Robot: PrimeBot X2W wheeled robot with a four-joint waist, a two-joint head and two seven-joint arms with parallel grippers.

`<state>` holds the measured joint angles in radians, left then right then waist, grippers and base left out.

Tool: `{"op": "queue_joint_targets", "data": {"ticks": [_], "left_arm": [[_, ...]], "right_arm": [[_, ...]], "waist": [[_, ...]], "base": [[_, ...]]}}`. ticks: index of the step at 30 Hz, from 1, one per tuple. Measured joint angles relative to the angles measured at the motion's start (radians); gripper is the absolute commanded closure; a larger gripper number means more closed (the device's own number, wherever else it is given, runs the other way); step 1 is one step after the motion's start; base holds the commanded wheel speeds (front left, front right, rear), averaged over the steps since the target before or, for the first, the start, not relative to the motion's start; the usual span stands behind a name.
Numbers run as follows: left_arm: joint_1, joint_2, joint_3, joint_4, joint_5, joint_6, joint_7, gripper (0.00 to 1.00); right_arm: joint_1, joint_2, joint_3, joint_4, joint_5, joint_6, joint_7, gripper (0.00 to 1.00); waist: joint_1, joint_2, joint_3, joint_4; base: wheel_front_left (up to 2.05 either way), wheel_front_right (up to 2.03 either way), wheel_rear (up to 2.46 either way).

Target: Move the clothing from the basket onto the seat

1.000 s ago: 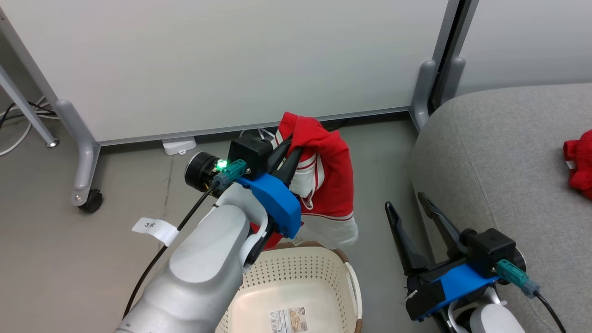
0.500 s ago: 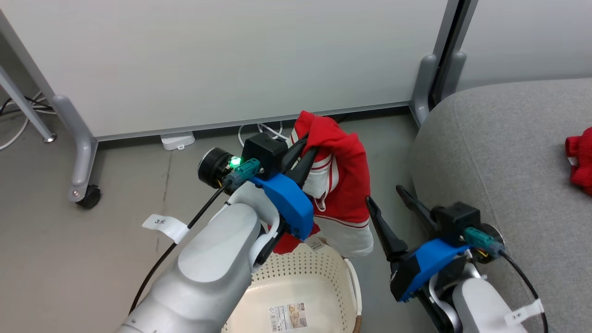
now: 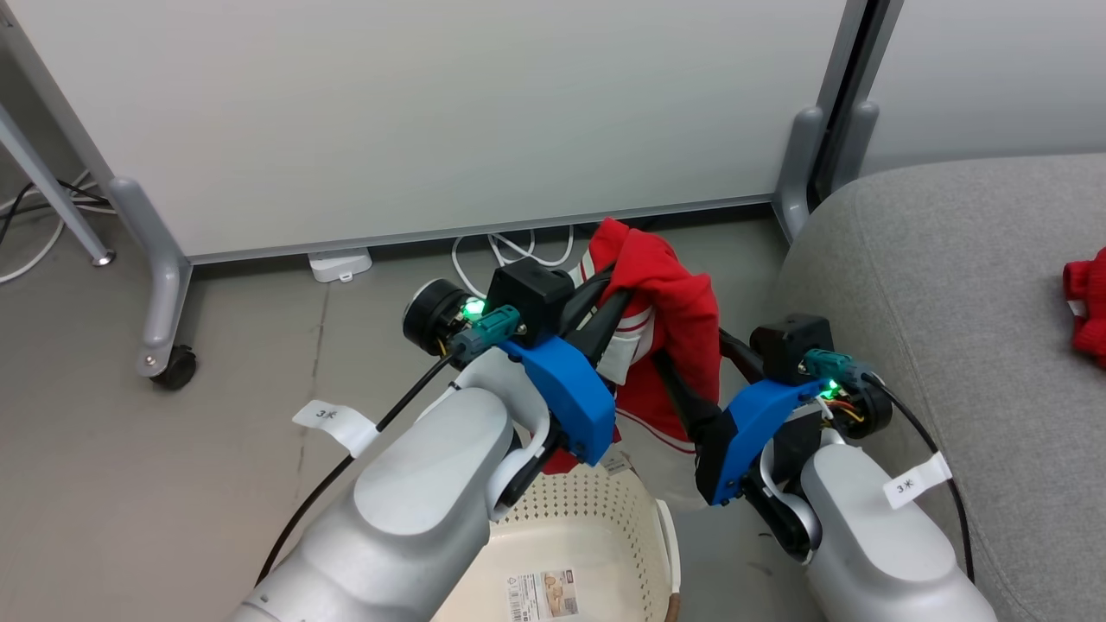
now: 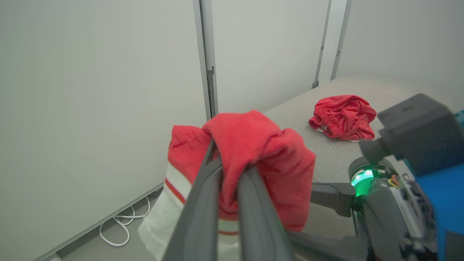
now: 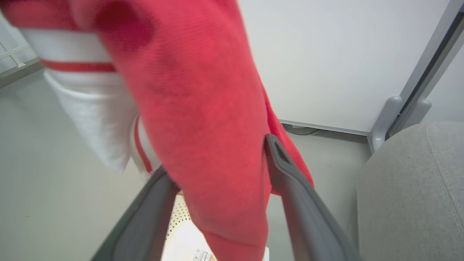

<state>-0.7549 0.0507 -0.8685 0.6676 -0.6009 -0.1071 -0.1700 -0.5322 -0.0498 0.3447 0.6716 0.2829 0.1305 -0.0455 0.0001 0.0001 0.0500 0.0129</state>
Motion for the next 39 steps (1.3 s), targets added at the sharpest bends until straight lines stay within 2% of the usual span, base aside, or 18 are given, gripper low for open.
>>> {"op": "queue_joint_targets", "data": {"ticks": [1,2,3,22,23,25,26,27,39], "left_arm": [[0.000,0.000,-0.006,-0.002,-0.005,0.001,0.000,1.00],[0.000,0.000,-0.012,-0.004,-0.007,0.002,0.000,1.00],[0.000,0.000,-0.016,-0.005,-0.010,0.003,0.000,1.00],[0.002,0.000,-0.040,0.027,-0.043,0.028,-0.012,1.00],[0.002,0.000,-0.041,0.029,-0.043,0.029,-0.012,0.92],[0.002,0.000,-0.045,0.033,-0.047,0.030,-0.012,0.51],[0.003,0.000,-0.046,0.036,-0.049,0.031,-0.011,0.21],[0.003,0.000,-0.047,0.037,-0.050,0.032,-0.010,0.01],[0.013,0.000,-0.051,0.056,-0.068,0.040,-0.009,0.00]], "right_arm": [[-0.013,0.000,0.010,0.023,0.008,0.000,-0.002,0.00],[-0.024,0.000,0.021,0.045,0.018,0.000,-0.008,0.56],[-0.033,0.000,0.031,0.063,0.028,0.000,-0.015,1.00],[-0.094,0.000,0.147,0.217,0.170,0.000,-0.121,1.00],[-0.097,0.000,0.151,0.221,0.175,0.000,-0.124,1.00],[-0.102,0.000,0.156,0.231,0.183,0.000,-0.132,1.00],[-0.105,0.000,0.157,0.236,0.187,0.000,-0.137,1.00],[-0.108,0.000,0.159,0.240,0.189,0.000,-0.141,1.00],[-0.131,0.000,0.185,0.280,0.222,0.000,-0.167,1.00]], "waist": [[0.0000,0.0000,-0.003,0.001],[0.0000,0.0000,-0.005,0.001],[0.0000,0.0000,-0.008,0.002],[0.0000,0.0000,-0.040,-0.019],[-0.0001,0.0000,-0.040,-0.020],[0.0000,0.0000,-0.039,-0.021],[0.0000,0.0000,-0.039,-0.021],[0.0000,0.0000,-0.038,-0.021],[0.0000,0.0000,-0.036,-0.023]], "base": [[0.00,0.00,0.00],[0.00,0.00,0.00],[0.00,0.00,0.00],[0.00,0.00,0.00],[0.00,0.00,0.00],[0.00,0.00,0.00],[0.00,0.00,0.00],[0.00,0.00,0.00],[0.00,0.00,0.00]]}}
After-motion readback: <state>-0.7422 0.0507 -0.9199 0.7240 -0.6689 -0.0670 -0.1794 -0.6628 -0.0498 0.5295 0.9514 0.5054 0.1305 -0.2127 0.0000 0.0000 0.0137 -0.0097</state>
